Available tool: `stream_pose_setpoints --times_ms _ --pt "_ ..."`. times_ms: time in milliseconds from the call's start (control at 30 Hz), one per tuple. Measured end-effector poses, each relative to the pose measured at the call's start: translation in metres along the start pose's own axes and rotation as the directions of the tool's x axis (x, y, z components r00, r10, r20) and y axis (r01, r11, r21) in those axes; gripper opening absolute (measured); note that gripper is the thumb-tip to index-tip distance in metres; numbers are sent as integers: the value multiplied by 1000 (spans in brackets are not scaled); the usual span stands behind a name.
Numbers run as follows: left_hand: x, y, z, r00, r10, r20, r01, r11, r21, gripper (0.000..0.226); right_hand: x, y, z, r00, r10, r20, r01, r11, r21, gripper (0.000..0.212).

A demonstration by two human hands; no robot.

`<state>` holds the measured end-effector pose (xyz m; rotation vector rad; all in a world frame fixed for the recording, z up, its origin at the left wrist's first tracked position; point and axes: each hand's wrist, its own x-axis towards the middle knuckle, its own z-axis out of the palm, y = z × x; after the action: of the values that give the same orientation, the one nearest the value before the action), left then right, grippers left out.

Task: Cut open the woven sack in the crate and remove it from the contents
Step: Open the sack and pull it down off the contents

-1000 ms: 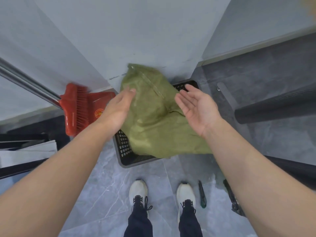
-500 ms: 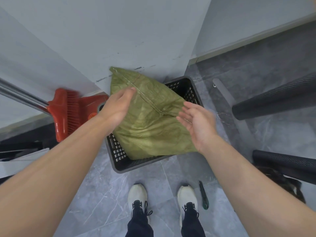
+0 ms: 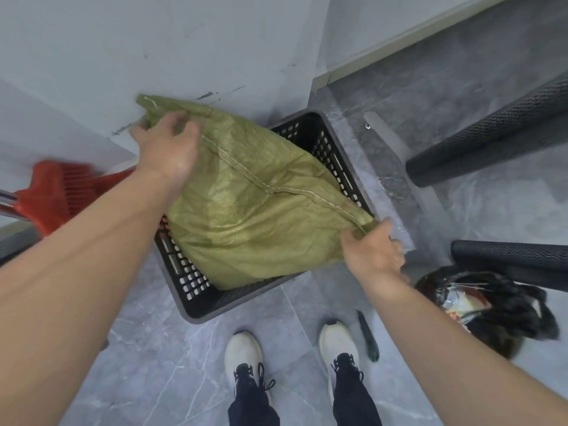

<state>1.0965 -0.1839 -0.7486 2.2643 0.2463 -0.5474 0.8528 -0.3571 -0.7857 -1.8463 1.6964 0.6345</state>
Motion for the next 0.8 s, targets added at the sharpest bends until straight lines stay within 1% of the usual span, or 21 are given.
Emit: stream_pose_setpoints --times_ms 67,100,233,300,367,467,500,533,600,667,733,800 --pt "0 0 0 1000 0 -16 0 1000 -31 44 1 2 5 996 35 82 -46 989 144 65" --pt "-2 3 -1 1000 -17 -20 17 999 -41 43 1 0 6 995 27 93 -46 979 200 58" --pt "-6 1 -9 999 -38 -14 36 996 -85 41 -4 -9 10 1000 -22 -2 22 945 326 32" --pt "-16 -6 -14 998 -59 4 59 990 -127 39 -15 -10 12 999 -14 -44 29 928 370 25" --pt "-31 -11 -18 993 -109 48 115 980 -162 37 -30 -11 13 997 -5 -77 35 916 400 21" --pt "-52 -16 -23 981 -161 110 169 983 -65 9 -54 -18 12 991 -33 -129 88 889 449 19" --pt "-57 -16 -27 980 -159 118 165 985 -45 6 -61 -21 10 989 -45 -140 106 878 467 17" --pt "-62 -14 -32 983 -145 117 151 988 -42 9 -68 -24 6 986 -62 -152 129 866 484 15" --pt "-69 -9 -44 991 -103 87 107 993 -49 20 -83 -30 -3 975 -116 -190 199 833 516 13" --pt "-82 -1 -57 997 -54 58 60 992 -108 21 -101 -33 -14 943 -198 -267 314 794 520 8" --pt "-96 3 -68 1000 7 18 -5 989 -148 13 -121 -35 -23 876 -293 -384 466 721 512 10" --pt "-112 5 -75 999 46 -15 -47 985 -165 14 -141 -38 -30 792 -368 -487 598 628 498 14"
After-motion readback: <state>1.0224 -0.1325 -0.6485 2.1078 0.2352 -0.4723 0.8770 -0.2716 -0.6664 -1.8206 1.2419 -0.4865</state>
